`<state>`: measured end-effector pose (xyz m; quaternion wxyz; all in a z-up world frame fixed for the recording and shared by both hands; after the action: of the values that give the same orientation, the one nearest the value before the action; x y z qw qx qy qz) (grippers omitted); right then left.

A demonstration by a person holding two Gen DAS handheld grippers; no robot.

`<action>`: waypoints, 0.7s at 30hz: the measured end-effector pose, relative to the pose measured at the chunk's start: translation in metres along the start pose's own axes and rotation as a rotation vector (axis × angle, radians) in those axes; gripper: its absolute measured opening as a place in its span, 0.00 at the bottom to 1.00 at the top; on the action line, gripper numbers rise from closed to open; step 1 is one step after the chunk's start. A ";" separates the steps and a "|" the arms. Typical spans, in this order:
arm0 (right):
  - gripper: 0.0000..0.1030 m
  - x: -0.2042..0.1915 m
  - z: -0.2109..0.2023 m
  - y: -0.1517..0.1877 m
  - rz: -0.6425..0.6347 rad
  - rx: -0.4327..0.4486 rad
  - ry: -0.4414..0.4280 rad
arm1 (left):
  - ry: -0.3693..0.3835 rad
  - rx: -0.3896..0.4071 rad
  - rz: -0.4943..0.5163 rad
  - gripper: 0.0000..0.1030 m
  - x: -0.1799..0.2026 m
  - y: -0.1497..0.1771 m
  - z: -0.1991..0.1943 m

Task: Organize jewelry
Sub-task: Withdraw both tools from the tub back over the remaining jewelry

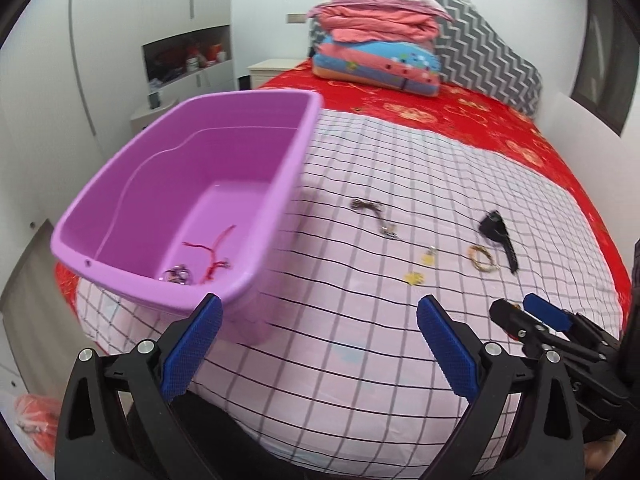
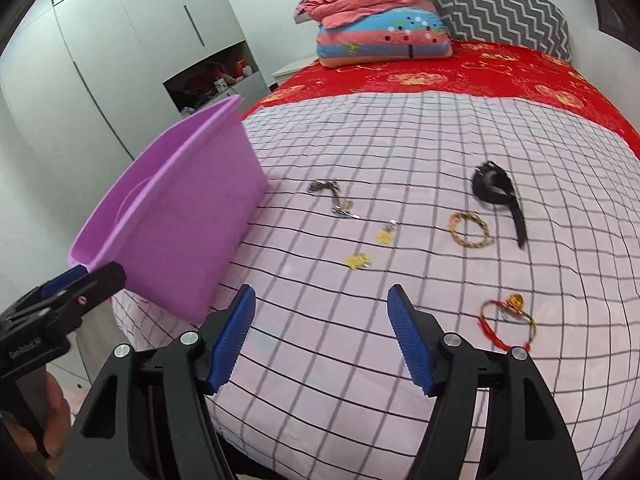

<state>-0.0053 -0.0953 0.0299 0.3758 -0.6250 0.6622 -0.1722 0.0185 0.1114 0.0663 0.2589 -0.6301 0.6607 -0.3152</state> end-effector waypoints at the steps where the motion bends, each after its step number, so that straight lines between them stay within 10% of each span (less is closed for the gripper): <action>1: 0.64 0.007 -0.001 0.005 0.008 0.001 0.014 | 0.009 -0.002 0.013 0.93 0.007 0.003 0.001; 21: 0.64 0.115 -0.006 0.055 0.123 0.001 0.195 | 0.079 -0.108 0.110 0.93 0.081 0.041 0.081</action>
<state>-0.0406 -0.1975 -0.0373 0.3199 -0.5632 0.7326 -0.2091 0.0454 0.0239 -0.0138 0.2154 -0.5930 0.7200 -0.2891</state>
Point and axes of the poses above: each gripper's, at about its wrist camera, not at the fingertips, and z roughly the way its jaws point, x to its right, y to its underside, the point moved 2 cm from there along z, roughly the way its jaws point, and after that the axes turned 6 degrees about x, right-handed, at the moved point
